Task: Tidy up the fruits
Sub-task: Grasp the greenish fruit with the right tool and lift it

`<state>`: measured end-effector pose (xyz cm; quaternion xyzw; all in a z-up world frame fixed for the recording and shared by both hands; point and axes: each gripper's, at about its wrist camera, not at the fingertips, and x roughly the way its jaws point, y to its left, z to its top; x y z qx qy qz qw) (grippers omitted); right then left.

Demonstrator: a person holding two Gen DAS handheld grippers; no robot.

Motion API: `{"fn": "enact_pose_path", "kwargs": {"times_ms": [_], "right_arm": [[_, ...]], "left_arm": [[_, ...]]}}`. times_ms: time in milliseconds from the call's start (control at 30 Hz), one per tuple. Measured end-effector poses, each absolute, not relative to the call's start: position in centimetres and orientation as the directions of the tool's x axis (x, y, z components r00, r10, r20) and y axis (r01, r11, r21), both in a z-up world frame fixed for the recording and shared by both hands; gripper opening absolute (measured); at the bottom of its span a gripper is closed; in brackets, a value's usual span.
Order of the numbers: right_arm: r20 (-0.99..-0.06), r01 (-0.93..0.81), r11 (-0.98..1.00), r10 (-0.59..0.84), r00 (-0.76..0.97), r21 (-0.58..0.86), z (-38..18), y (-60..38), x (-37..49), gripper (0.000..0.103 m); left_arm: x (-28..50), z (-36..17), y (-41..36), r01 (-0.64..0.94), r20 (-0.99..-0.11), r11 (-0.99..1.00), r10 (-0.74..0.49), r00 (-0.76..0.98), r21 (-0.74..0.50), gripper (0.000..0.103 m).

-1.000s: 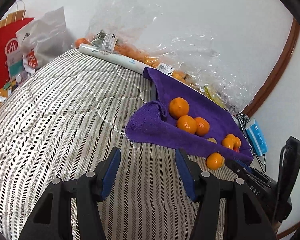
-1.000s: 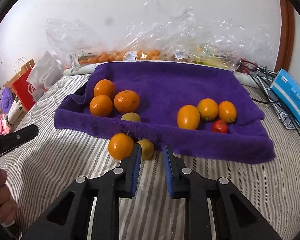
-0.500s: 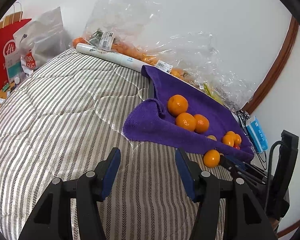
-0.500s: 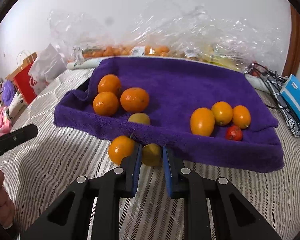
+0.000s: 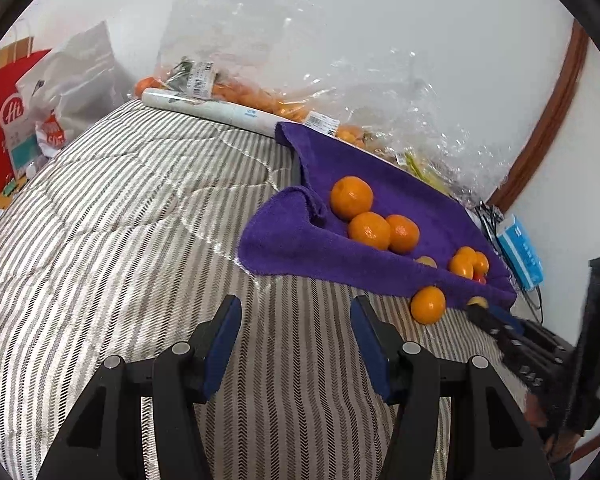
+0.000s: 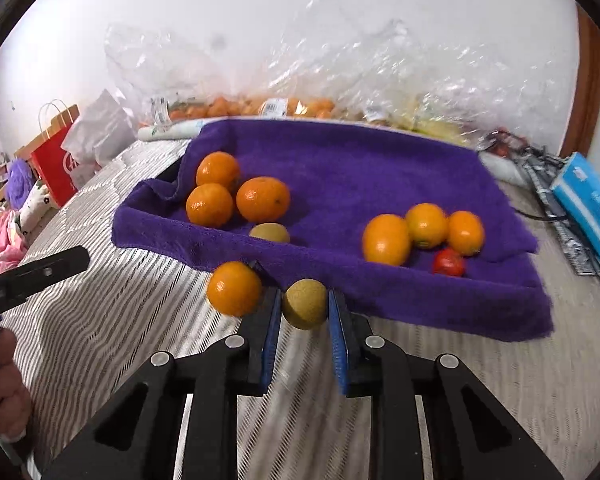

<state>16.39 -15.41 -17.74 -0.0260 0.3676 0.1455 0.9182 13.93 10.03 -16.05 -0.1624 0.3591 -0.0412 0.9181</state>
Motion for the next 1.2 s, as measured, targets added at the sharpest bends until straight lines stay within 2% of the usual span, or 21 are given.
{"fn": "enact_pose_path", "kwargs": {"times_ms": [167,267,400,600,933,1200], "right_arm": [[-0.677,-0.248,0.967,0.224,0.701,0.064,-18.1,-18.6,14.7,0.024],[-0.660,-0.243,0.969,0.216,0.720,0.052,-17.9,-20.0,13.5,0.024],[-0.601,-0.245,0.969,0.212,0.770,0.028,-17.1,-20.9,11.7,0.024],[-0.588,-0.230,0.971,0.220,0.779,0.060,-16.9,-21.8,11.5,0.024],[-0.580,-0.193,0.974,0.225,0.783,0.118,-17.0,-23.0,11.7,0.024],[-0.548,-0.226,0.968,0.250,0.798,0.111,-16.6,-22.8,11.0,0.024]], "left_arm": [[13.7,-16.0,8.1,0.008,-0.643,0.969,-0.170,0.747,-0.247,0.054],[13.7,-16.1,6.6,0.125,-0.645,0.958,-0.267,0.716,-0.258,0.053],[13.5,-16.1,5.4,0.181,-0.652,0.956,-0.291,0.700,-0.233,0.053],[13.4,-16.1,6.4,0.109,-0.640,0.955,-0.268,0.720,-0.277,0.048],[13.3,-16.2,5.4,0.069,-0.673,0.979,-0.182,0.717,-0.191,0.048],[13.6,-16.4,5.7,0.054,-0.687,0.978,-0.181,0.704,-0.202,0.048]]}}
